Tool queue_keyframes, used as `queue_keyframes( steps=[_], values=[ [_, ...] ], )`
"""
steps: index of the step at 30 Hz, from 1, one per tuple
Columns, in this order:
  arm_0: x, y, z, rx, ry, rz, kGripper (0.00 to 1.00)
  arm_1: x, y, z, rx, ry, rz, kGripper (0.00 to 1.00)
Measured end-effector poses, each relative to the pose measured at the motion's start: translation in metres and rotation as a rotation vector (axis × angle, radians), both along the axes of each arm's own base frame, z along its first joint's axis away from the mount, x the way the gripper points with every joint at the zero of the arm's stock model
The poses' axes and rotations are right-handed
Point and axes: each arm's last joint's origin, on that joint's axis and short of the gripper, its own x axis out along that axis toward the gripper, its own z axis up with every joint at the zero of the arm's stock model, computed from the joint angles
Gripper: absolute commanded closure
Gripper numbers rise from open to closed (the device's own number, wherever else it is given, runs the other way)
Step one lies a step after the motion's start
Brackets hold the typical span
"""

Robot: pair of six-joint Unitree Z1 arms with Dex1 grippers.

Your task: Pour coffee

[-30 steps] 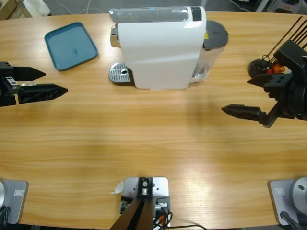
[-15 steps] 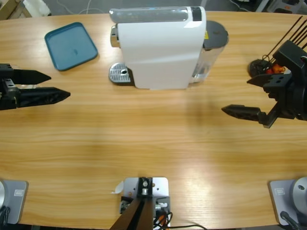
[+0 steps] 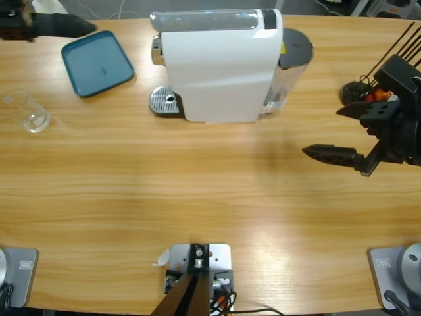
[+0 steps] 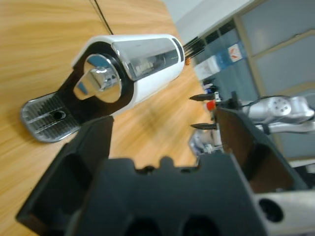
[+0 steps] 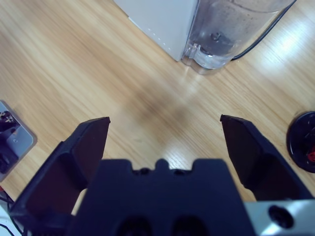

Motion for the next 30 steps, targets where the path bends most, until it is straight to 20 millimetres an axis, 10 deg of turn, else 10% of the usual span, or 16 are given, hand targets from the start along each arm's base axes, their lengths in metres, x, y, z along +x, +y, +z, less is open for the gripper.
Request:
queue_keyframes(
  steps=[19,30],
  values=[
    [0.067,-0.042,-0.057,-0.139,0.175,-0.057,0.166,-0.006,-0.006,0.009,0.051,-0.053,0.000,0.000],
    [0.070,-0.044,-0.051,-0.179,0.163,-0.050,0.823,-0.006,-0.006,0.009,0.052,-0.054,0.000,0.000]
  ],
)
